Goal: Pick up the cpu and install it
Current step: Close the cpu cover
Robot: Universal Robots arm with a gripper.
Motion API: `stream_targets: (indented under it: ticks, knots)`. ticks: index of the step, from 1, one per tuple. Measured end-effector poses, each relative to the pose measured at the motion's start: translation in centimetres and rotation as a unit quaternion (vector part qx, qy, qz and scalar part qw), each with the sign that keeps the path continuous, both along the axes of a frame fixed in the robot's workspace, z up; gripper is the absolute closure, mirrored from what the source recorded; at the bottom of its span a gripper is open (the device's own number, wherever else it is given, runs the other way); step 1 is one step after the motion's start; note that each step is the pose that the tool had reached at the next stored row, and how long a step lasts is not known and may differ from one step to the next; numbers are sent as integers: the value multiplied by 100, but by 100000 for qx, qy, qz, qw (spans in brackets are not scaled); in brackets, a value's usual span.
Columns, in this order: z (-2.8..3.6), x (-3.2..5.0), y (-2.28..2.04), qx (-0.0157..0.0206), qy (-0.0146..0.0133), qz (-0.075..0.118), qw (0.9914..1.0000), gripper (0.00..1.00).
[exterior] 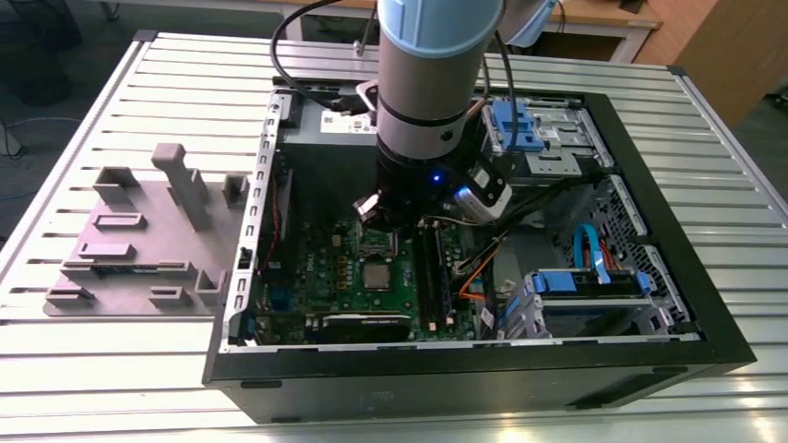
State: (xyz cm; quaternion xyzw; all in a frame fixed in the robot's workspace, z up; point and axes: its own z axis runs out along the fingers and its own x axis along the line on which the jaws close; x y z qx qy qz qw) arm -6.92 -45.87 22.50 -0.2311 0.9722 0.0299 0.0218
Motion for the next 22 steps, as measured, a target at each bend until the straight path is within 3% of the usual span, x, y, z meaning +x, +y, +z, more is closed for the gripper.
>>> stream_targets:
  ticks: [6,14,22]
  knots:
    - [-37,50,7,21,-3,1949,99981,89]
    - [-112,50,88,782,-18,2005,99977,89]
    - [-155,36,129,973,-18,2006,99975,89]
